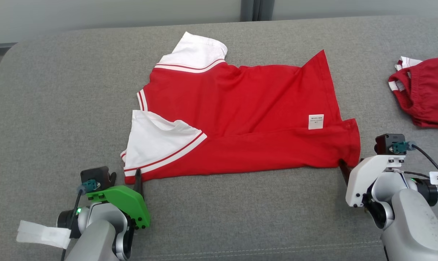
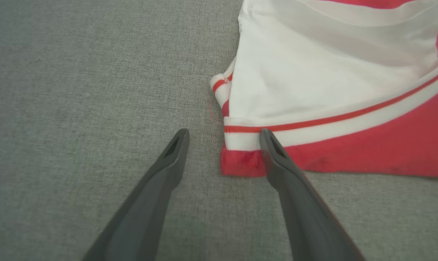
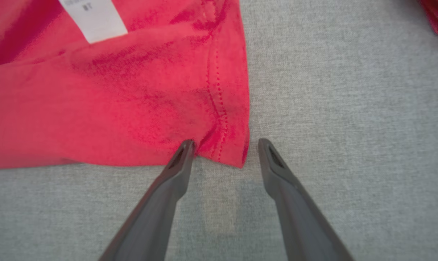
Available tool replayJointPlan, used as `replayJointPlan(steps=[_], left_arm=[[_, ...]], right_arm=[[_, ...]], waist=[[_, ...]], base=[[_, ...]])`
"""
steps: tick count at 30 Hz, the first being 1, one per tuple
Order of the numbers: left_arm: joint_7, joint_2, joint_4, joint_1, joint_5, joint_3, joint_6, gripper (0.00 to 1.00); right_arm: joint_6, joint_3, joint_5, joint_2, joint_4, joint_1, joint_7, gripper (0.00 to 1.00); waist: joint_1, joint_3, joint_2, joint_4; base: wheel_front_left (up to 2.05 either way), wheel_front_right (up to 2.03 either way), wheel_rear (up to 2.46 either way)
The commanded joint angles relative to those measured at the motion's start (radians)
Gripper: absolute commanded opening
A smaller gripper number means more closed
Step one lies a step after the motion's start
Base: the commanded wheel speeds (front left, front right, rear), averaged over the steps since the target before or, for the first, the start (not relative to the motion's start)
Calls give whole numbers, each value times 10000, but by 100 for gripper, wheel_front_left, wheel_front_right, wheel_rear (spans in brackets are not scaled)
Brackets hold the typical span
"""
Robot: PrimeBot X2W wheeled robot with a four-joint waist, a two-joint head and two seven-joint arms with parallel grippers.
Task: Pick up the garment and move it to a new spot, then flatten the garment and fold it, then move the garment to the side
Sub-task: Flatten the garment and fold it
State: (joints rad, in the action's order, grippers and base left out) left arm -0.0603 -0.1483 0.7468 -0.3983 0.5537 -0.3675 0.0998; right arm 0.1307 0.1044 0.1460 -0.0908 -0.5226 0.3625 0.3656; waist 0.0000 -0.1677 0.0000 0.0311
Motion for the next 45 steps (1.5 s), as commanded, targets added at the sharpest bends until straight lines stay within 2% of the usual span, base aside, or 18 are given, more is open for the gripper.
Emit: replayJointPlan(steps=[1,5,11,16,18,19,20,23,24,25,26,27,36,45], left_arm=[[-50,-10,11,-100,29,-23,-5,100],[-107,36,39,-57,75,-53,-7,100],[-184,-41,67,-46,174,16,41,100],[-205,-102,57,-176,235,49,80,100],[-211,-106,72,-265,273,51,102,100],[-210,-107,80,-273,272,39,103,100],[-193,-103,93,-278,273,23,106,100],[-114,-66,163,-332,296,-29,77,98],[-33,-38,194,-356,305,-56,44,48],[-22,-16,219,-374,309,-75,30,30],[3,-2,257,-374,323,-95,14,0],[79,16,310,-362,345,-119,-7,0],[224,40,575,-44,489,-212,-167,0],[560,-231,320,521,665,-285,-282,0]], right_arm=[[-3,11,3,-97,46,-74,-64,91],[-3,110,-83,-280,281,-346,6,90],[-3,240,-89,-371,711,-446,109,100],[-3,25,-120,-212,636,-140,177,96],[-3,-122,-117,-167,490,-6,186,87],[-4,-145,-113,-160,430,37,187,79],[-4,-176,-132,-166,353,72,234,60],[-4,-139,-189,-205,141,131,304,44],[-3,-114,-194,-214,82,141,329,36],[-3,-95,-216,-218,12,149,344,27],[-4,-82,-231,-216,-49,151,354,11],[-4,-73,-244,-219,-102,155,345,0],[-9,-4,-123,-319,-246,-52,218,0],[-9,-105,106,-449,-83,-442,388,0]], waist=[[0,4,0,-5],[0,55,0,-3],[0,56,0,116],[0,-52,0,162],[0,-114,0,116],[0,-131,0,97],[0,-144,0,77],[0,-190,0,21],[0,-206,0,3],[0,-218,0,-11],[0,-228,0,-21],[0,-235,0,-28],[0,13,0,-19],[0,639,0,-15]], base=[[0,0,0],[0,0,0],[0,0,0],[0,0,0],[0,0,0],[0,0,0],[0,0,0],[0,0,0],[0,0,0],[0,0,0],[0,0,0],[0,0,0],[0,0,0],[0,0,0]])
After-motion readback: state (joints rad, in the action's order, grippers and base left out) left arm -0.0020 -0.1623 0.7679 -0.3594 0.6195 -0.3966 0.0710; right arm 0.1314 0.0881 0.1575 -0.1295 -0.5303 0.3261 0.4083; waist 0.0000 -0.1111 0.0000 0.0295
